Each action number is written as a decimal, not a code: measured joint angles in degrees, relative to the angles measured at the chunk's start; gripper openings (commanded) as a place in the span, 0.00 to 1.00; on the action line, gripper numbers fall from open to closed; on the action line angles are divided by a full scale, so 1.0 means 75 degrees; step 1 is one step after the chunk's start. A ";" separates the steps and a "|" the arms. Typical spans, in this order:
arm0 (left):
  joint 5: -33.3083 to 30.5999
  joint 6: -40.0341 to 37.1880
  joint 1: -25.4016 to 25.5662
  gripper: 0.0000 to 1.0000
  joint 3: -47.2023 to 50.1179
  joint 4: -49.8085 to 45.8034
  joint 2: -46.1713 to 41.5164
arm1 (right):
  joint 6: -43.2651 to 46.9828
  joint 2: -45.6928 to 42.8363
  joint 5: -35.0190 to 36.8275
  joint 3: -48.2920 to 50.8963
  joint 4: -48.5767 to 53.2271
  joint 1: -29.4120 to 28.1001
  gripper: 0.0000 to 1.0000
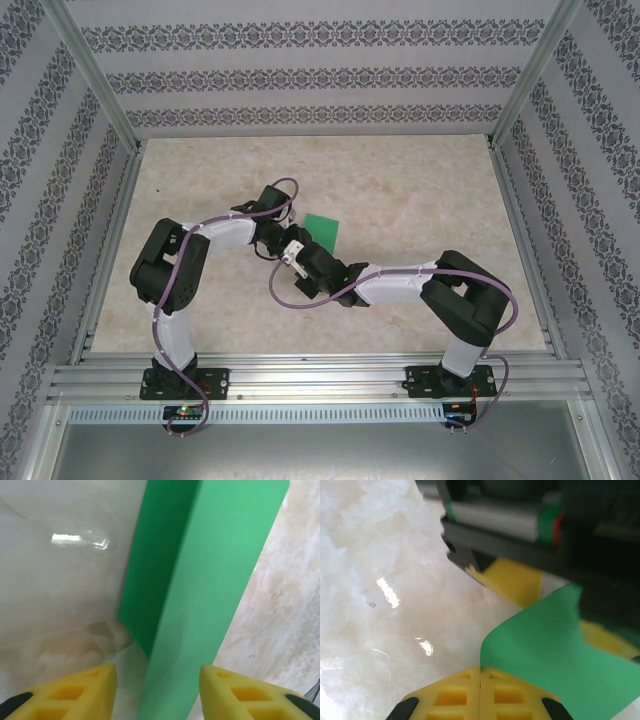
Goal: Fold a paper plane with a square sheet of paper (fold left side to right side)
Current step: Third fold the triangle at the center of the table.
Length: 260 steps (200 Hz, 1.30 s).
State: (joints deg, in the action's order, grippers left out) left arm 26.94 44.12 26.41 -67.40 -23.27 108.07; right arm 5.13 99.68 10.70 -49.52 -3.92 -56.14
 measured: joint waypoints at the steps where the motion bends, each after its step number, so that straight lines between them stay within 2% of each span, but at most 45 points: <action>1: -0.0003 -0.0020 -0.0020 0.56 0.0003 -0.0020 -0.0026 | -0.0009 -0.0003 -0.0009 0.0006 0.0000 0.0000 0.00; 28: -0.0085 -0.0251 -0.0376 0.58 0.0003 -0.0350 -0.0498 | -0.0102 -0.0070 -0.0157 0.0143 0.0000 0.0082 0.00; 68: 0.0114 -0.0510 -0.0720 0.47 -0.0230 -0.0519 -0.0571 | -0.0154 -0.0102 -0.0280 0.0175 -0.0003 0.0152 0.00; 102: 0.0548 -0.0685 -0.0484 0.41 -0.1361 -0.0560 0.0175 | -0.0157 -0.0114 -0.0303 0.0175 -0.0006 0.0154 0.00; 157: 0.0833 -0.0854 -0.0041 0.38 -0.2897 -0.0635 0.1821 | -0.0271 -0.0114 -0.0321 0.0175 -0.0029 0.0154 0.00; 190: 0.0813 -0.0892 0.0047 0.37 -0.3124 -0.0801 0.2498 | -0.0300 -0.0114 -0.0326 0.0175 -0.0032 0.0154 0.00; 229: 0.0746 -0.0985 0.0047 0.36 -0.3255 -0.0866 0.2597 | -0.0358 -0.0114 -0.0478 0.0175 -0.0032 0.0210 0.00; 260: 0.0740 -0.1075 0.0047 0.36 -0.3267 -0.0901 0.2602 | -0.0595 -0.0114 -0.1102 0.0175 -0.0032 0.0539 0.00</action>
State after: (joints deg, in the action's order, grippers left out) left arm 32.49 36.05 26.76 -91.90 -30.02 127.59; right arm 0.67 98.83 2.44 -48.21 -4.16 -52.10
